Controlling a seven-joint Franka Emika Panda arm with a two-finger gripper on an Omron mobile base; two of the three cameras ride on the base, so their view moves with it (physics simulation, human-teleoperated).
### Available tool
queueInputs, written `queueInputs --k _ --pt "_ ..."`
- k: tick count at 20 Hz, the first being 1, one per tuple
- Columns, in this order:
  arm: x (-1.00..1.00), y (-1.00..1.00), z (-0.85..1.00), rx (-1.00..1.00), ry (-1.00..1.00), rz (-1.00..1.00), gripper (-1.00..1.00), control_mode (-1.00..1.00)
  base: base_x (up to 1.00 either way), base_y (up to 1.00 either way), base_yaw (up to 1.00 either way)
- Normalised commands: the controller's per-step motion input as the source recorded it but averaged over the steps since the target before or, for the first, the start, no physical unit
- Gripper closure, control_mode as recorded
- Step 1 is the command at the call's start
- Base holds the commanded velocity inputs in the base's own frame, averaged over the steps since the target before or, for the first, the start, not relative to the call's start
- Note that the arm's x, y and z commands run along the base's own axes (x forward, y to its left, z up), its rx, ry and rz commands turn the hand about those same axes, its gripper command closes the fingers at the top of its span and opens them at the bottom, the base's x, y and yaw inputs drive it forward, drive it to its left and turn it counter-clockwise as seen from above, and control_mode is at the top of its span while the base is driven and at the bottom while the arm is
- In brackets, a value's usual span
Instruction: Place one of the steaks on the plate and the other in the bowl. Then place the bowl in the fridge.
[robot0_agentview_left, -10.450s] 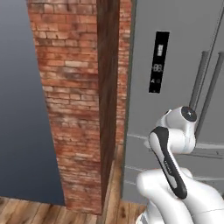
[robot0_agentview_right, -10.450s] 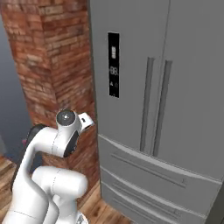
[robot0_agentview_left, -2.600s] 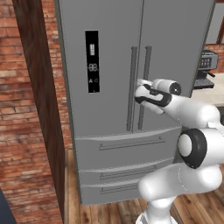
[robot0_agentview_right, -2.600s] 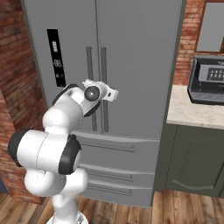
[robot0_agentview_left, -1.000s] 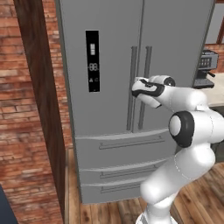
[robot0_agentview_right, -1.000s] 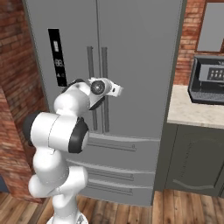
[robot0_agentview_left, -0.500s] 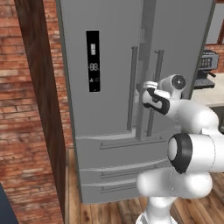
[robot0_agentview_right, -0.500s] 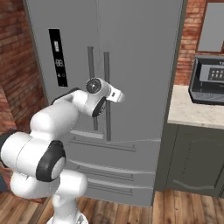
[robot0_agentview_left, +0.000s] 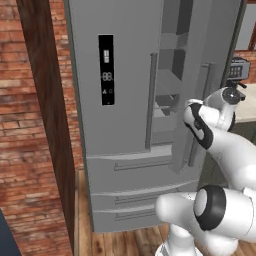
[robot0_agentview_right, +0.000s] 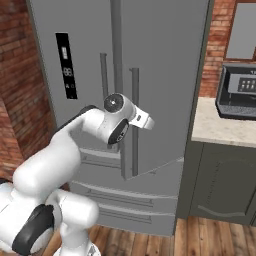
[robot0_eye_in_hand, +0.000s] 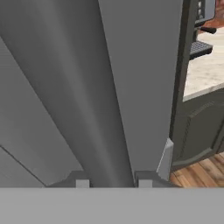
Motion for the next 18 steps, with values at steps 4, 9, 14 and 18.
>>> queueInputs --k 4,9,14,18 --pt "-0.85 -0.83 0.00 0.03 -0.04 0.02 1.00 -1.00 0.00 0.00 0.00" --pt "-0.32 -0.30 0.00 0.00 -0.05 0.02 -1.00 -1.00 0.00 0.00 0.00" --pt "-0.01 -0.06 0.00 0.00 -0.06 0.00 -1.00 -1.00 0.00 0.00 0.00" --pt "-0.38 -0.56 0.00 0.00 -0.02 -0.16 -1.00 -1.00 0.00 0.00 0.00"
